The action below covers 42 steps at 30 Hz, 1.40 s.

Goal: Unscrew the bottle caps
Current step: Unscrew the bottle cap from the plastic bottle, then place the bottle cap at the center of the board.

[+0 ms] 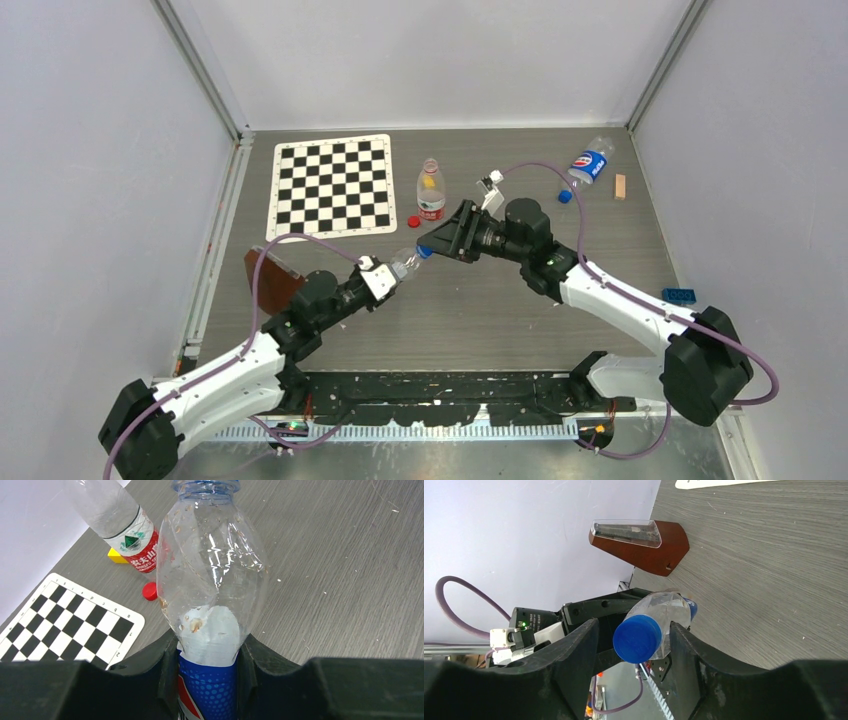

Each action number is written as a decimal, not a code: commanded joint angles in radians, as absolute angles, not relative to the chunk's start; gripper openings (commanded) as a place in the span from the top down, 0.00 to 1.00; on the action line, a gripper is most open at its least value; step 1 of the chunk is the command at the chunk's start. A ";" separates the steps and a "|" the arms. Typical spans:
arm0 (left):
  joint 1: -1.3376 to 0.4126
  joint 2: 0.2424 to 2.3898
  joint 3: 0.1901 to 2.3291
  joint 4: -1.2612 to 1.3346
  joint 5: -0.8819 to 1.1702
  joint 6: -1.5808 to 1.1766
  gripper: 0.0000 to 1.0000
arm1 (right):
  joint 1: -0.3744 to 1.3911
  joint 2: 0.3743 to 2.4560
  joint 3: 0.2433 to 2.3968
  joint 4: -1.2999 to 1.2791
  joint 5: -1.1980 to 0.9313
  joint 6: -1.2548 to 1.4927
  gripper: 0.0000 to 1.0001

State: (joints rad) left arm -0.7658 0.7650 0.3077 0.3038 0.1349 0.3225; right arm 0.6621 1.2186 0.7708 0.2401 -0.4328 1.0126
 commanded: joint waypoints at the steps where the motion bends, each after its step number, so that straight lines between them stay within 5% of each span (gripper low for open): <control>1: -0.772 0.756 0.311 0.373 0.120 0.332 0.96 | 0.669 1.228 0.816 0.304 -0.464 1.027 0.44; 9: -0.773 0.762 0.317 0.368 0.121 0.328 0.96 | 0.670 1.224 0.833 0.236 -0.497 0.945 0.66; 17: -0.773 0.792 0.342 0.328 0.170 0.320 0.96 | 0.676 1.194 0.818 0.238 -0.541 0.833 0.77; 24: -0.772 0.787 0.509 0.052 0.373 0.256 0.94 | 0.676 1.109 0.727 0.363 -0.669 0.553 0.89; 33: -0.687 0.851 0.603 -0.070 0.741 0.225 0.91 | 0.676 1.035 0.846 -0.017 -0.864 0.203 0.95; 42: -0.608 0.876 0.629 -0.096 0.951 0.218 0.91 | 0.675 0.963 0.849 -0.082 -0.887 0.081 0.95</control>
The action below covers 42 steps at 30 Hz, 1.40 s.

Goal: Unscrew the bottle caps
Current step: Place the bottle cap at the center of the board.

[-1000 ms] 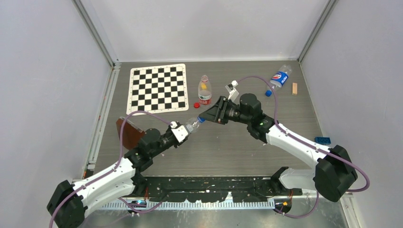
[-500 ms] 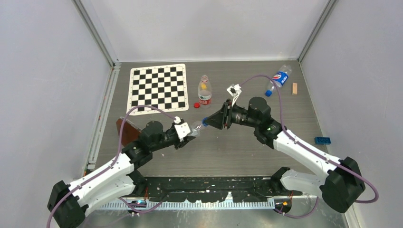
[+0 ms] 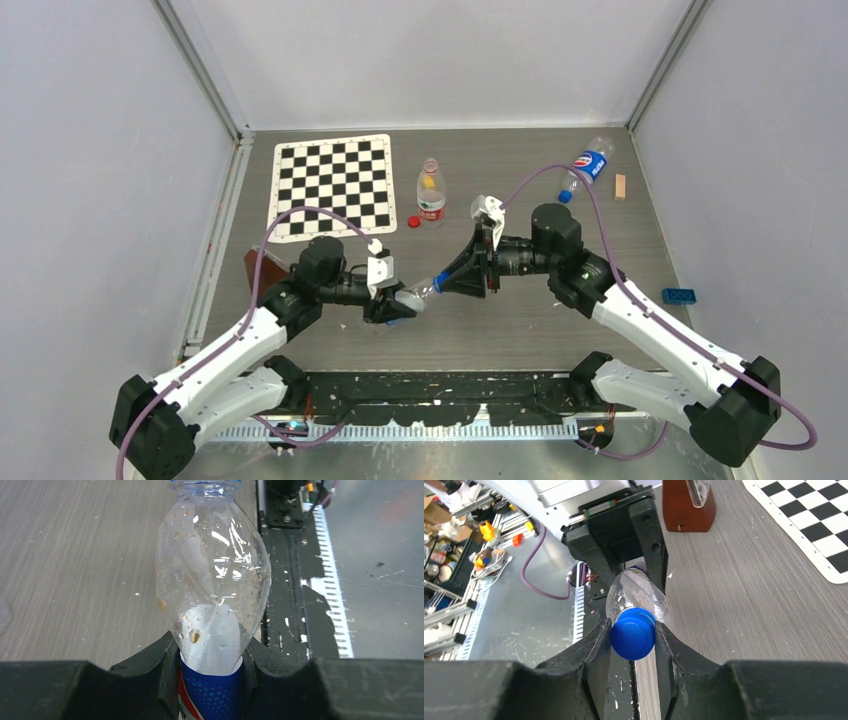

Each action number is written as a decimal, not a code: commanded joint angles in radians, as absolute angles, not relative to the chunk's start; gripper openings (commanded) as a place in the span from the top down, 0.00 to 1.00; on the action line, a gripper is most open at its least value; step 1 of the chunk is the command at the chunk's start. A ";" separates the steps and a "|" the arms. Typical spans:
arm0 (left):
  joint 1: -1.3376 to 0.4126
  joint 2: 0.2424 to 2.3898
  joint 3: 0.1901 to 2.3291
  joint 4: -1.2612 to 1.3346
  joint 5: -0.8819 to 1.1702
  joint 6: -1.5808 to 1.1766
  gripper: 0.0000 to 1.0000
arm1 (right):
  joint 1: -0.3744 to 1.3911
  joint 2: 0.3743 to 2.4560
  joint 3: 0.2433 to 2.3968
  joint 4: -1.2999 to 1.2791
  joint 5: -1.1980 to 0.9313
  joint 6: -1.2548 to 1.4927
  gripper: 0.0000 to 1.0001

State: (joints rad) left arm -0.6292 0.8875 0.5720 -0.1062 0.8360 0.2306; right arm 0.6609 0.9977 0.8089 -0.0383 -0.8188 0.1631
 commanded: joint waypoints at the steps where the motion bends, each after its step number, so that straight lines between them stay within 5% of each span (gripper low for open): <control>1: -0.605 0.873 0.628 -0.103 0.947 0.222 0.92 | 0.675 0.961 0.854 -0.086 -0.868 0.080 0.95; 17: -0.601 0.794 0.534 -0.044 0.406 0.193 0.92 | 0.672 1.011 0.909 -0.113 -0.356 0.250 0.93; 24: -0.601 0.672 0.438 0.120 0.346 0.142 0.91 | 0.627 1.116 0.879 -0.093 0.067 0.398 0.92; 31: -0.601 0.608 0.398 0.173 0.326 0.123 0.91 | 0.449 1.356 0.891 -0.010 -0.009 0.609 0.91; 42: -0.601 0.574 0.368 0.208 0.319 0.103 0.90 | 0.442 1.771 1.073 0.102 0.067 0.689 0.85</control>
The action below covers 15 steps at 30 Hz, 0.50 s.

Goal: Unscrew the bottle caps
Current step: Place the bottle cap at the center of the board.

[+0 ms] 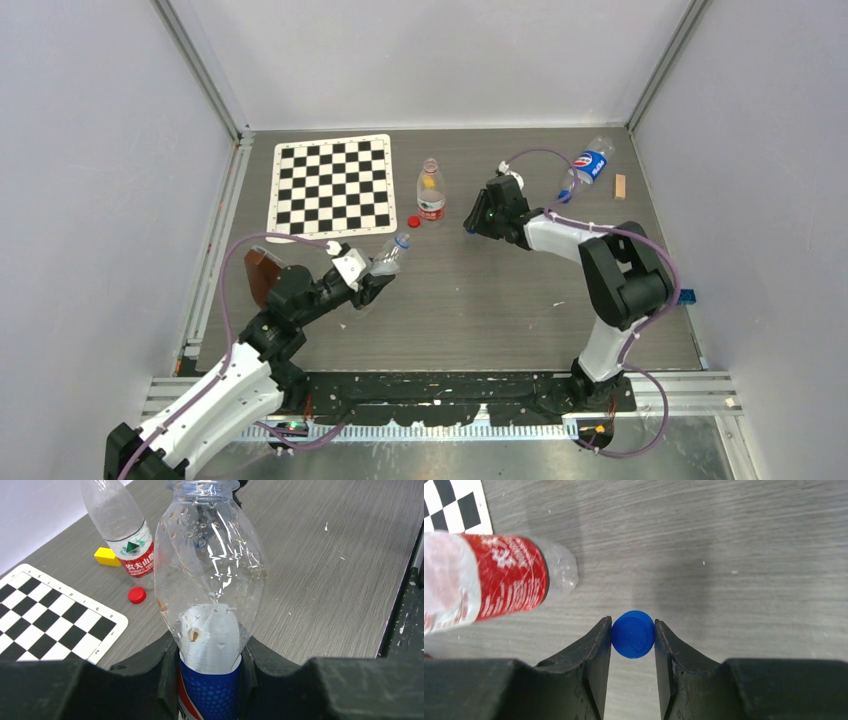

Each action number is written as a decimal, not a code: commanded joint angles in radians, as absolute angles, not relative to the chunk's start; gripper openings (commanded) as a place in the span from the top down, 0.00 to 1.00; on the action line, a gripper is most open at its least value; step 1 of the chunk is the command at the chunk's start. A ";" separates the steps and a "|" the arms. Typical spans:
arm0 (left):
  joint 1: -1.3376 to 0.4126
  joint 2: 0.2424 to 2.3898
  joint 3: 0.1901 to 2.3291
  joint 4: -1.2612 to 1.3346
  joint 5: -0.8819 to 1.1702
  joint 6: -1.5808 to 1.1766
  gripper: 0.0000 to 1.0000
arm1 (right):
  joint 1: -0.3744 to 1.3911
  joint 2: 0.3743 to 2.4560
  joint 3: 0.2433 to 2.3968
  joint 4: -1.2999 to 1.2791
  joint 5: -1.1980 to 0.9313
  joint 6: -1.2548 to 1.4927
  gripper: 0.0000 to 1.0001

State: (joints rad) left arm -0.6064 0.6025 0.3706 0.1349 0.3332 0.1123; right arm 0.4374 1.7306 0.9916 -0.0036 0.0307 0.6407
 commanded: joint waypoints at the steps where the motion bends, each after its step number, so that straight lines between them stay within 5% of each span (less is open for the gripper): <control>1: -0.601 0.566 0.366 0.205 0.317 0.103 0.90 | 0.442 1.802 1.088 0.108 0.070 0.690 0.85; 15: -0.601 0.552 0.351 0.218 0.317 0.101 0.90 | 0.443 1.993 1.209 0.128 0.026 0.750 0.76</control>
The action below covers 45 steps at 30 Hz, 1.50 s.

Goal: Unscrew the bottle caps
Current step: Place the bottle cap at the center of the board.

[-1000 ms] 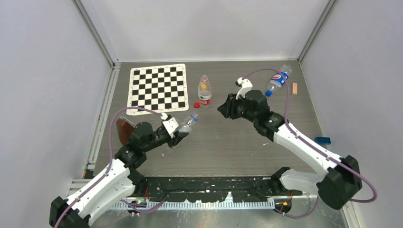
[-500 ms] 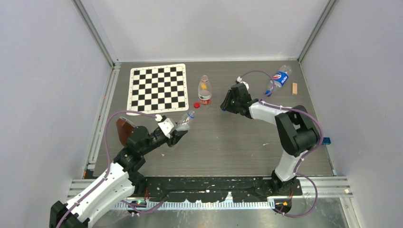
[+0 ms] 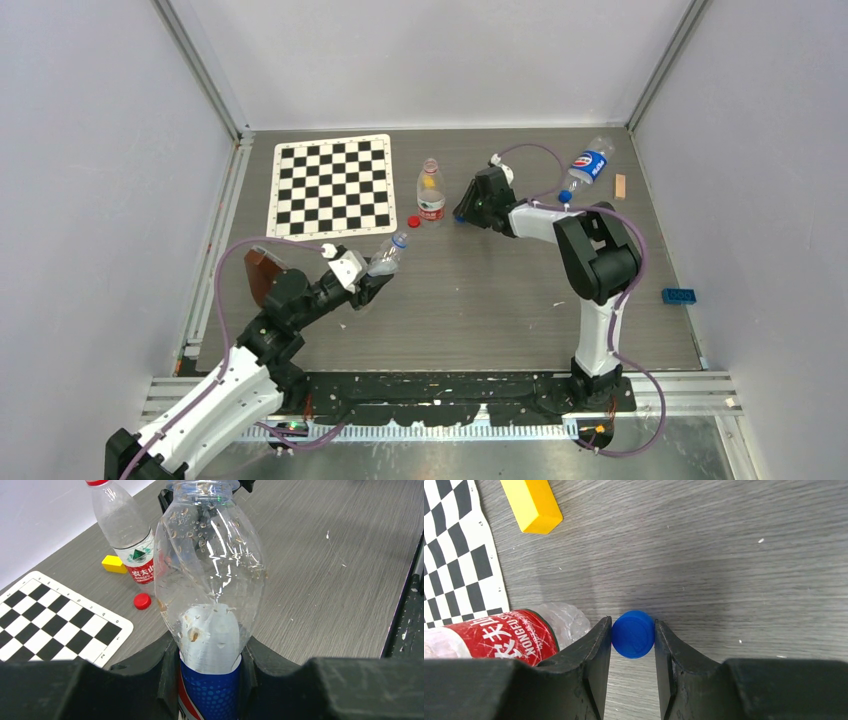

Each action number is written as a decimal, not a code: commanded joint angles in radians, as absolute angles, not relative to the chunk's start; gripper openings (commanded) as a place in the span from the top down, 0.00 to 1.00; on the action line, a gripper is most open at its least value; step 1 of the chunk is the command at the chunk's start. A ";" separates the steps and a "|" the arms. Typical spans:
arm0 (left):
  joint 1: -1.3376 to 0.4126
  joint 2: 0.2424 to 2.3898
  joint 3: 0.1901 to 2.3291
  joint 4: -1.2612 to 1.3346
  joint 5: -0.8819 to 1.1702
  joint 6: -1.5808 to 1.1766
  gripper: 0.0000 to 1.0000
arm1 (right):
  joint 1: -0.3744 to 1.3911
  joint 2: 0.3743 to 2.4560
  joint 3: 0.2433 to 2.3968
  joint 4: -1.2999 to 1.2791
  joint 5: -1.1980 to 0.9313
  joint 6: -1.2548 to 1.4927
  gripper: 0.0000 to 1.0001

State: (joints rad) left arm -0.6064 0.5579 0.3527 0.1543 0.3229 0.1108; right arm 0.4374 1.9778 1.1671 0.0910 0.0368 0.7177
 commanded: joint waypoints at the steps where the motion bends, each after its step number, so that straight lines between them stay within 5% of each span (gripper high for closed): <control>1: -0.601 0.553 0.352 0.219 0.319 0.101 0.90 | 0.443 1.998 1.210 0.128 0.018 0.752 0.75; 7: -0.601 0.572 0.365 0.209 0.316 0.094 0.88 | 0.445 2.005 1.209 0.146 -0.086 0.762 0.69; 20: -0.601 0.635 0.397 0.195 0.332 0.091 0.85 | 0.444 1.971 1.179 0.117 -0.042 0.755 0.36; 39: -0.601 0.672 0.377 0.253 0.403 0.105 0.84 | 0.411 1.818 1.071 0.103 0.015 0.763 0.35; 45: -0.601 0.718 0.379 0.299 0.459 0.082 0.83 | 0.390 1.544 0.782 0.353 0.041 0.855 0.33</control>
